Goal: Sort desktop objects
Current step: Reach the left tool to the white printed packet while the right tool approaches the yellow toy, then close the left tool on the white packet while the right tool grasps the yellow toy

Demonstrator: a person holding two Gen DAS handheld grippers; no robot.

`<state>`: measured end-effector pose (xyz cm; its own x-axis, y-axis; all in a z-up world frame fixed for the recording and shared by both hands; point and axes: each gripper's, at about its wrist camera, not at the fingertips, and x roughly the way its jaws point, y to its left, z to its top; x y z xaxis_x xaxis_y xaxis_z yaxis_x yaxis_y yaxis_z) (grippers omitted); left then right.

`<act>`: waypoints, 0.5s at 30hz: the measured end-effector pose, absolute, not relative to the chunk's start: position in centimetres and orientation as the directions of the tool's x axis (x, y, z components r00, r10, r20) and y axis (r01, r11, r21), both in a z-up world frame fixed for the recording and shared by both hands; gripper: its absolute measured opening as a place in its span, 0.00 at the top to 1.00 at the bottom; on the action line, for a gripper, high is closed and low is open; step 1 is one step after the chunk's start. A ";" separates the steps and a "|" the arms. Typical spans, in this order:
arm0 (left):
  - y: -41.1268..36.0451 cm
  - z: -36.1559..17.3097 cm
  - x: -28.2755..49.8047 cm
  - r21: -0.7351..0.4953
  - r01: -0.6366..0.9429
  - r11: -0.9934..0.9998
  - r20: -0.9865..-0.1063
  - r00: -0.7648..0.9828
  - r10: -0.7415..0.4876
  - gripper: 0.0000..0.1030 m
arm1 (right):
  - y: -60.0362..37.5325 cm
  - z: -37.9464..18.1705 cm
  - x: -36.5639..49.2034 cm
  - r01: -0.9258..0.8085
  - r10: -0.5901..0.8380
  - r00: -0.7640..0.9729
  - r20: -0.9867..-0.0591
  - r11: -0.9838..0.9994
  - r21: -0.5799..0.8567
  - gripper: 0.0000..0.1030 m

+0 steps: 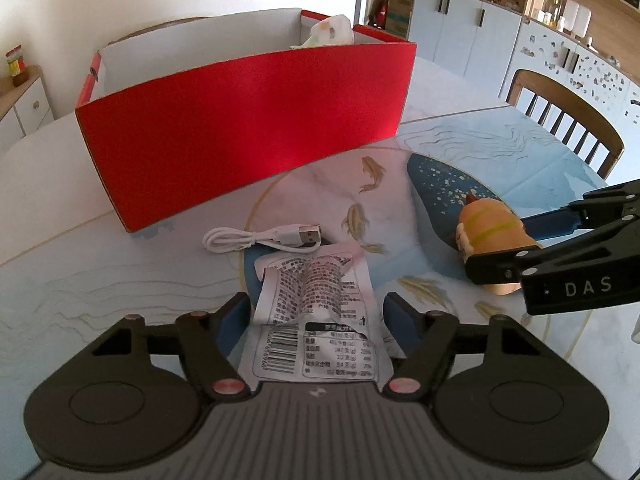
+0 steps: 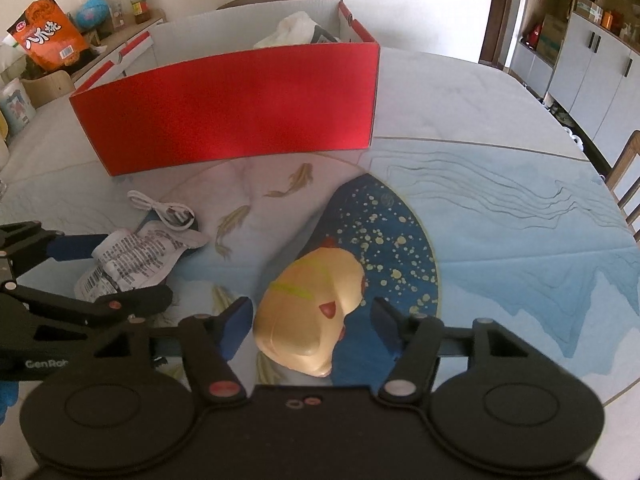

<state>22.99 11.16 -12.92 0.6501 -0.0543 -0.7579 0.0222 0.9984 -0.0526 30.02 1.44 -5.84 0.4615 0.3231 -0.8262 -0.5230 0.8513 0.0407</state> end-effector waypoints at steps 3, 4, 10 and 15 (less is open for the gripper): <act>11.3 -13.1 23.1 -0.062 0.018 0.998 -0.762 0.645 -0.059 0.35 | 1.4 -5.9 30.0 -0.523 0.319 0.460 -0.829 0.851 0.038 0.42; 11.3 -13.1 23.1 -0.066 0.017 0.998 -0.763 0.643 -0.061 0.35 | 1.4 -5.9 30.0 -0.523 0.318 0.459 -0.830 0.851 0.037 0.44; 11.6 -13.1 23.2 -0.080 0.014 0.997 -0.764 0.642 -0.071 0.36 | 1.4 -6.0 30.0 -0.525 0.317 0.454 -0.833 0.851 0.038 0.49; 11.7 -12.9 23.1 -0.086 0.013 0.996 -0.760 0.646 -0.074 0.37 | 1.4 -5.9 29.8 -0.533 0.321 0.458 -0.829 0.846 0.033 0.57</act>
<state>23.06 11.66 -12.88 0.6461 -0.0736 -0.7597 0.0127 0.9962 -0.0858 29.81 1.37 -5.86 0.4576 0.3211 -0.8292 -0.5328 0.8456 0.0334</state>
